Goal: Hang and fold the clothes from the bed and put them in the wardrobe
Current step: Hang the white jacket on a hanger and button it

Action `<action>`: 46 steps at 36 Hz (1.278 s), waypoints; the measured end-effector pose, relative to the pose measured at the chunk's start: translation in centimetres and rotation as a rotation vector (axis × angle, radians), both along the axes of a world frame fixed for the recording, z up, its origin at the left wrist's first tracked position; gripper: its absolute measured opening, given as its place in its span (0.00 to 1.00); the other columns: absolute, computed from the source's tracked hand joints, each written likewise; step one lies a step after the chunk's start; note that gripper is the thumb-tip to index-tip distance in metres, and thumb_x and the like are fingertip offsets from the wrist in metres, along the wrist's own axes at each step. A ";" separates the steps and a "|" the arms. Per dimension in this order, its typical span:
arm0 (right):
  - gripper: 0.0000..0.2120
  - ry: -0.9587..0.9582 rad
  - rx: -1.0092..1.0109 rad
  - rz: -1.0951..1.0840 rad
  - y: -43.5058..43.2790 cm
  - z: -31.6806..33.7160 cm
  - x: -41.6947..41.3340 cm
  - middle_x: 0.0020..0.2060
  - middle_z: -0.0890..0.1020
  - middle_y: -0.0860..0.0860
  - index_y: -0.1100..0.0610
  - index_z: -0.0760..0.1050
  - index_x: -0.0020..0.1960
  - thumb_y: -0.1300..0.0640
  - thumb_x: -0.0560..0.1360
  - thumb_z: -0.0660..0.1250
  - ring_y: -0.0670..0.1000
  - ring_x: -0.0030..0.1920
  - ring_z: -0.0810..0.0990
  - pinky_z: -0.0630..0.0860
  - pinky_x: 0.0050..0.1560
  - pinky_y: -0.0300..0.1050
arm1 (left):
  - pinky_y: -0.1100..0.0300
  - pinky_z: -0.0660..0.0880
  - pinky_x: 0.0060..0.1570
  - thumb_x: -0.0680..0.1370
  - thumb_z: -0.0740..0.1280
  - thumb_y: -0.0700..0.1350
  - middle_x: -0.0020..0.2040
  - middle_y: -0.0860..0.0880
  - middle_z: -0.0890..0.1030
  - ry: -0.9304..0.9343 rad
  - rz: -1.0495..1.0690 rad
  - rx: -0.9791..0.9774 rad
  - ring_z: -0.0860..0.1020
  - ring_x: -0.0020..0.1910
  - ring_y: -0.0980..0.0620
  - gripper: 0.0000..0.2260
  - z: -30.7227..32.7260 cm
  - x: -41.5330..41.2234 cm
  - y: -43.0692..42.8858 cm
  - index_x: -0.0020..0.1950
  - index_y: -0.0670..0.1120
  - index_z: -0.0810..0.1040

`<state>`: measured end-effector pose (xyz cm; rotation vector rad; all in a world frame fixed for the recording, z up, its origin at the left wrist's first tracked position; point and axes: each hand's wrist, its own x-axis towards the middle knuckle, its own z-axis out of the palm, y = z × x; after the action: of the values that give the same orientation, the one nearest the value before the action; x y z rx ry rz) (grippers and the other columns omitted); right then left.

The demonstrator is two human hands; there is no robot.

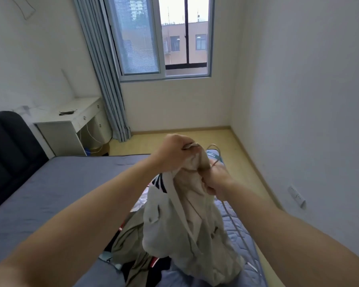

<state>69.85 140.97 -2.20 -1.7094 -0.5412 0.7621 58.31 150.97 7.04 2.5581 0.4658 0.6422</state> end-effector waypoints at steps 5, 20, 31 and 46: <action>0.06 0.044 0.155 -0.153 0.5 0.7 -1.4 0.28 0.72 0.52 0.54 0.74 0.36 0.61 0.71 0.62 0.49 0.27 0.68 0.62 0.26 0.41 | 0.53 0.75 0.41 0.78 0.70 0.48 0.36 0.43 0.80 0.013 -0.120 0.053 0.77 0.38 0.43 0.11 1.8 -0.9 -2.9 0.42 0.41 0.82; 0.07 -0.242 0.544 -0.265 1.0 7.8 -1.0 0.24 0.76 0.42 0.55 0.78 0.35 0.53 0.68 0.67 0.47 0.29 0.73 0.70 0.30 0.43 | 0.69 0.73 0.38 0.73 0.75 0.58 0.35 0.58 0.82 0.582 -0.107 -0.145 0.78 0.33 0.59 0.10 9.1 -6.7 -0.5 0.41 0.52 0.86; 0.03 -0.400 0.528 -0.232 -0.4 9.0 -2.3 0.37 0.82 0.50 0.63 0.79 0.43 0.67 0.75 0.68 0.50 0.38 0.78 0.76 0.44 0.49 | 0.53 0.64 0.69 0.83 0.53 0.58 0.55 0.51 0.82 0.063 -0.088 0.497 0.76 0.59 0.50 0.20 4.7 -1.1 3.2 0.58 0.50 0.81; 0.10 0.095 0.322 0.155 -5.0 7.3 0.7 0.37 0.74 0.57 0.60 0.74 0.45 0.59 0.78 0.55 0.57 0.40 0.73 0.74 0.45 0.48 | 0.54 0.66 0.32 0.77 0.58 0.67 0.26 0.48 0.71 -0.063 -0.098 0.320 0.68 0.28 0.50 0.29 1.8 1.8 4.4 0.29 0.44 0.68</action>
<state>70.57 135.98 5.05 -1.3387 -0.6959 0.8138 60.15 155.40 8.87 2.8274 0.2283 0.8145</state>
